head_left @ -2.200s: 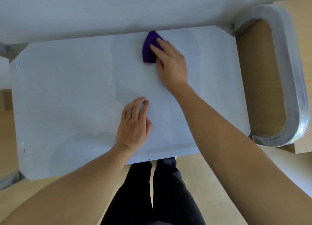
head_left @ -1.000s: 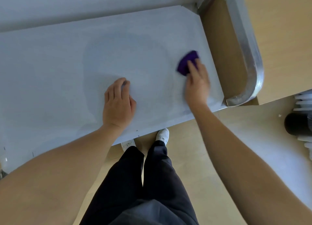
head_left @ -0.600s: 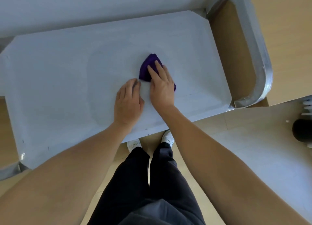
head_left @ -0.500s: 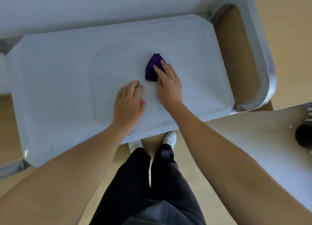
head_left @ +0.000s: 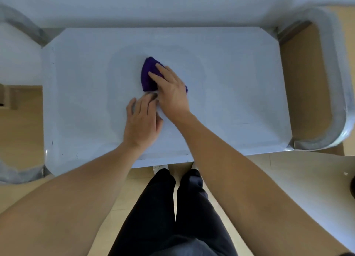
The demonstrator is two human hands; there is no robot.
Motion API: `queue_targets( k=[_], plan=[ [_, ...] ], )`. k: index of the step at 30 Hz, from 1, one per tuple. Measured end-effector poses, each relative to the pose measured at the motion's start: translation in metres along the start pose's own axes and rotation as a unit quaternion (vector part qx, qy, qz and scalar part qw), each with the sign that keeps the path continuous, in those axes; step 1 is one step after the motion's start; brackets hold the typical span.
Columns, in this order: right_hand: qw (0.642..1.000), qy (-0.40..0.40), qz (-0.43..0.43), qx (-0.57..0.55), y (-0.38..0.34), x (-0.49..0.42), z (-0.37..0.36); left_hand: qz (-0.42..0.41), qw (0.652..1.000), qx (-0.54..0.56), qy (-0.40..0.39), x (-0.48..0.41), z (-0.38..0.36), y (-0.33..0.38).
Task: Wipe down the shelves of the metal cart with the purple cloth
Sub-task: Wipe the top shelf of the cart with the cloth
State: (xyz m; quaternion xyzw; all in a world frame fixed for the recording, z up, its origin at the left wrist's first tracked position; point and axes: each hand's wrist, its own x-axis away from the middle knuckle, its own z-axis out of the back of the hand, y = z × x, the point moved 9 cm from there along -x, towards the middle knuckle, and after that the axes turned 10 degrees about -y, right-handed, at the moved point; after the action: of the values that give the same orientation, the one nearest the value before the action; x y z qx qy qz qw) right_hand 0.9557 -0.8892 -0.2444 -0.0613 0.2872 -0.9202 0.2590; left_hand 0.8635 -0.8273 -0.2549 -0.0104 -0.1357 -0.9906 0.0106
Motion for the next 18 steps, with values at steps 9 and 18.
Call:
queue_targets(
  k=[9,18],
  plan=[
    [0.904,0.238,-0.354,-0.031,0.148,0.014,0.092,-0.001,1.0,0.012,0.006,-0.004,-0.001,0.005],
    [0.999,0.003,-0.032,-0.031,0.035,-0.071,0.018,0.003,1.0,0.01,-0.007,-0.004,0.001,0.006]
  ],
)
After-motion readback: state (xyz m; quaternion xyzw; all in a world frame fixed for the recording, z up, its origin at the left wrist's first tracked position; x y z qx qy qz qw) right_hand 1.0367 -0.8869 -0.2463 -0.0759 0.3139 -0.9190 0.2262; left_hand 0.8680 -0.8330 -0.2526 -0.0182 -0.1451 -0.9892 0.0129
